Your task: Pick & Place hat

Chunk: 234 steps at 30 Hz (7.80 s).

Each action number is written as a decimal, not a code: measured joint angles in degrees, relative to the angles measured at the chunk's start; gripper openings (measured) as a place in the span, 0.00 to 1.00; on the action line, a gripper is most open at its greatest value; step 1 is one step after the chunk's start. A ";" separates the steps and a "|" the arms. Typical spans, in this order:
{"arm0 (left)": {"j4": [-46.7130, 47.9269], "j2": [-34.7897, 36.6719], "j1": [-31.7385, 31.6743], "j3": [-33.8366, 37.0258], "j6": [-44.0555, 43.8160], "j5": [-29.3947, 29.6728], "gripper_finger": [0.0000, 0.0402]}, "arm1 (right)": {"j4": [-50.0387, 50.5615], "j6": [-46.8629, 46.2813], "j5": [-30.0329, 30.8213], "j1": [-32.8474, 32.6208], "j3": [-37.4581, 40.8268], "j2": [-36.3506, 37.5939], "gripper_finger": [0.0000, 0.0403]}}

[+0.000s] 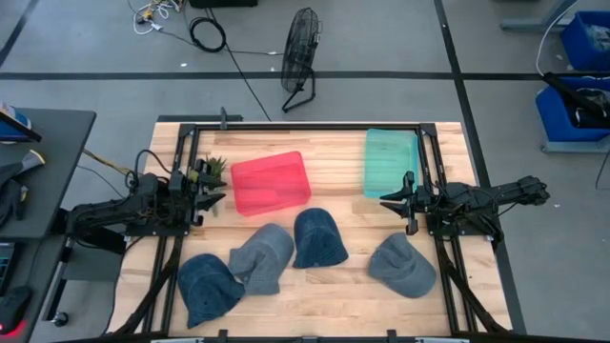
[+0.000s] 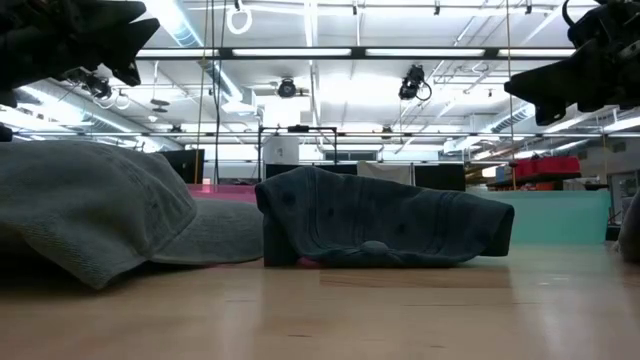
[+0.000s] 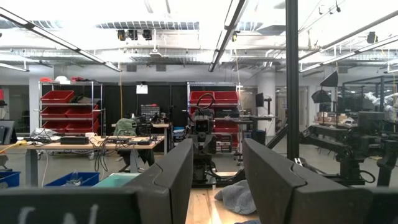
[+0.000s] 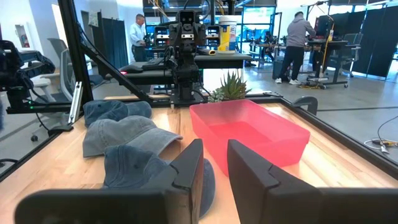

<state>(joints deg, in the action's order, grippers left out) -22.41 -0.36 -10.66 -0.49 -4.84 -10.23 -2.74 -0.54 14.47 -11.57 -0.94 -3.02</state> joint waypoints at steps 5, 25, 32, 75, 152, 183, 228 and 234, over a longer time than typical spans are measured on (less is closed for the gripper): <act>-0.81 -0.01 0.00 0.00 0.04 0.00 0.36 | 0.02 0.00 0.01 0.00 0.01 0.01 0.20; -1.22 -0.01 0.01 0.01 -4.62 0.02 0.36 | 0.01 0.00 0.01 0.01 0.00 0.01 0.20; -1.28 -0.01 -0.01 -0.07 -4.44 7.16 0.36 | 0.00 0.00 0.01 0.02 0.01 0.00 0.20; 38.51 -57.24 18.70 -32.61 -0.46 3.81 0.35 | 0.02 0.00 0.01 0.02 -0.01 -0.01 0.20; 52.36 -78.04 -12.85 -53.05 80.48 4.32 0.02 | -0.32 0.25 3.09 0.00 0.00 -0.05 0.20; 42.58 -87.52 -11.23 -54.86 37.84 1.12 0.35 | -1.32 -0.70 7.39 0.00 -0.01 -0.07 0.20; 48.08 -64.53 -11.30 -60.52 31.08 1.57 0.32 | 54.80 -107.51 -42.39 -12.75 -44.31 -64.39 0.34; 48.25 -64.53 -11.30 -60.52 31.17 1.58 0.32 | 54.89 -115.37 -38.46 -14.69 -44.29 -67.90 0.34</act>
<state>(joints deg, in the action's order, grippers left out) 25.84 -64.88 -21.96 -61.01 26.33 -8.65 52.15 -115.90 -23.99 -26.26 -45.23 -70.92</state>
